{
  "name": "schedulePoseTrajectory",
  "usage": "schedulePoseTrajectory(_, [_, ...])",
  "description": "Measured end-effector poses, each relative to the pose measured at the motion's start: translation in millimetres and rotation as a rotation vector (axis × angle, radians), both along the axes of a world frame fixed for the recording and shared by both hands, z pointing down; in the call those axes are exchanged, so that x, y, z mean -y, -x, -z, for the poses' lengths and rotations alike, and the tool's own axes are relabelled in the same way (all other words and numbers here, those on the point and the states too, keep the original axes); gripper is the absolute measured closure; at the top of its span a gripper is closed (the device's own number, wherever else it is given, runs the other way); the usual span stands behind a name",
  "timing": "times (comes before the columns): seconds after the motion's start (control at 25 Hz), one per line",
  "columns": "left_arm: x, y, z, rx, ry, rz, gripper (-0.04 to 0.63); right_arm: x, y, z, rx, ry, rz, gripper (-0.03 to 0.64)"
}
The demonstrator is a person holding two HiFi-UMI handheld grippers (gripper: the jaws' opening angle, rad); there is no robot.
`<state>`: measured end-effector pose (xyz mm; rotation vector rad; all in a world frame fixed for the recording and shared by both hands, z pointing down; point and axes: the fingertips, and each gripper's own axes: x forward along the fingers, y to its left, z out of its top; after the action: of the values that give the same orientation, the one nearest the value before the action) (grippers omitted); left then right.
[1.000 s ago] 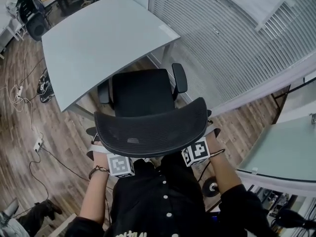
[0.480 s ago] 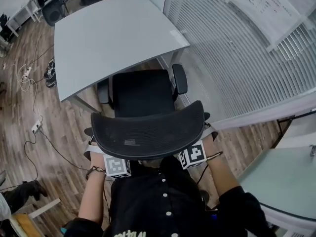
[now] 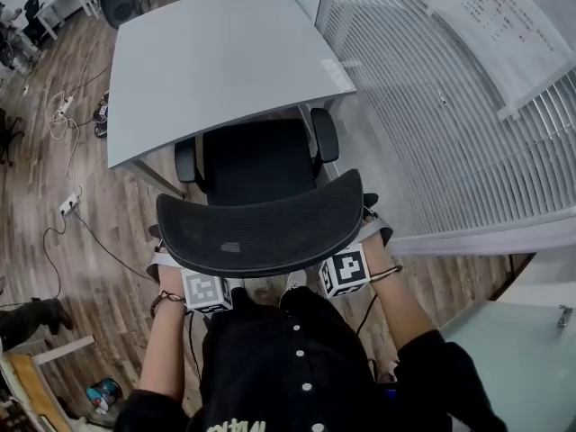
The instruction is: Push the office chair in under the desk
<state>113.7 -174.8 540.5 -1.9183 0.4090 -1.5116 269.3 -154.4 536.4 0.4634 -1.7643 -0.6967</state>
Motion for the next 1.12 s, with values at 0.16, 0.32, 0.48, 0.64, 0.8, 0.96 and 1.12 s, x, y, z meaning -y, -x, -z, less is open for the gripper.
schedulePoseTrajectory(0.16, [9.9,-10.6,0.1,-0.003,-0.023,0.014,0.499,13.7,-10.3,-1.2,0.002,0.000,0.028,0.494])
schedulePoseTrajectory(0.32, [22.7,-17.0,-0.6,-0.005,-0.034,0.035,0.499,29.3,-17.5,-1.0,0.007,-0.009,0.048,0.494])
schedulePoseTrajectory(0.48, [36.6,-19.8,-2.5,0.003,-0.056,0.063,0.499,45.3,-23.5,-1.3,0.009,-0.016,0.070,0.495])
schedulePoseTrajectory(0.64, [49.3,-27.1,-0.7,0.001,-0.058,0.086,0.499,61.3,-29.6,-2.0,0.008,-0.018,0.092,0.494])
schedulePoseTrajectory(0.8, [62.9,-32.6,-1.0,0.003,-0.067,0.102,0.500,77.6,-35.6,-2.5,0.007,-0.015,0.106,0.494])
schedulePoseTrajectory(0.96, [78.9,-36.1,-2.3,0.003,-0.073,0.109,0.500,95.1,-39.3,-3.9,0.007,-0.018,0.113,0.494])
schedulePoseTrajectory(1.12, [96.8,-37.3,-1.7,0.006,-0.072,0.115,0.499,113.9,-39.9,-3.5,0.009,-0.016,0.120,0.494])
